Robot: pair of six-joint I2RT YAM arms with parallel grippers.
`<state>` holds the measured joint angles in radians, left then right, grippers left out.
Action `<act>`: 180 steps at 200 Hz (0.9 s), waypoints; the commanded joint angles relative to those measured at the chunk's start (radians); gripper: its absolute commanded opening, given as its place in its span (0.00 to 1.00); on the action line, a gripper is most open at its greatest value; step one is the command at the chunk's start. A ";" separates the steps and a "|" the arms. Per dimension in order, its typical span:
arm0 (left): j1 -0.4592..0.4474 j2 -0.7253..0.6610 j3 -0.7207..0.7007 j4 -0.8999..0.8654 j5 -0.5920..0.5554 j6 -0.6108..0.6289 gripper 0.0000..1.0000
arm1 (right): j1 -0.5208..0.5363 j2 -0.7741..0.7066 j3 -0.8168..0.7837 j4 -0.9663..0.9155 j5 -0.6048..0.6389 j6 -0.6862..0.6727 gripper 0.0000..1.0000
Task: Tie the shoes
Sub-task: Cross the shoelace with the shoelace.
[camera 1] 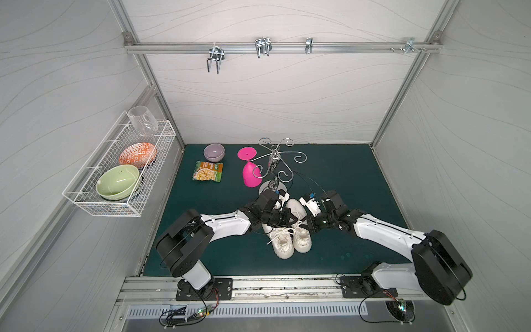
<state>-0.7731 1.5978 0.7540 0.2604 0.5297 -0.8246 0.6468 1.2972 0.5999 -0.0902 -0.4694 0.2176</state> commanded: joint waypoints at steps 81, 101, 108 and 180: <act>-0.003 0.025 0.004 -0.013 0.036 -0.063 0.07 | 0.009 -0.003 -0.006 0.014 -0.026 -0.005 0.01; -0.004 0.035 0.000 0.016 0.055 -0.079 0.14 | 0.010 0.002 -0.001 0.015 -0.033 -0.007 0.01; -0.004 0.036 -0.003 0.028 0.059 -0.084 0.16 | 0.009 0.003 0.000 0.015 -0.035 -0.007 0.01; -0.004 0.071 -0.004 0.069 0.079 -0.103 0.13 | 0.010 -0.003 0.004 0.018 -0.038 -0.004 0.01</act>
<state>-0.7696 1.6306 0.7528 0.2836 0.5743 -0.9123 0.6468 1.2976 0.5972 -0.1013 -0.4576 0.2173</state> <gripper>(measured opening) 0.167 0.043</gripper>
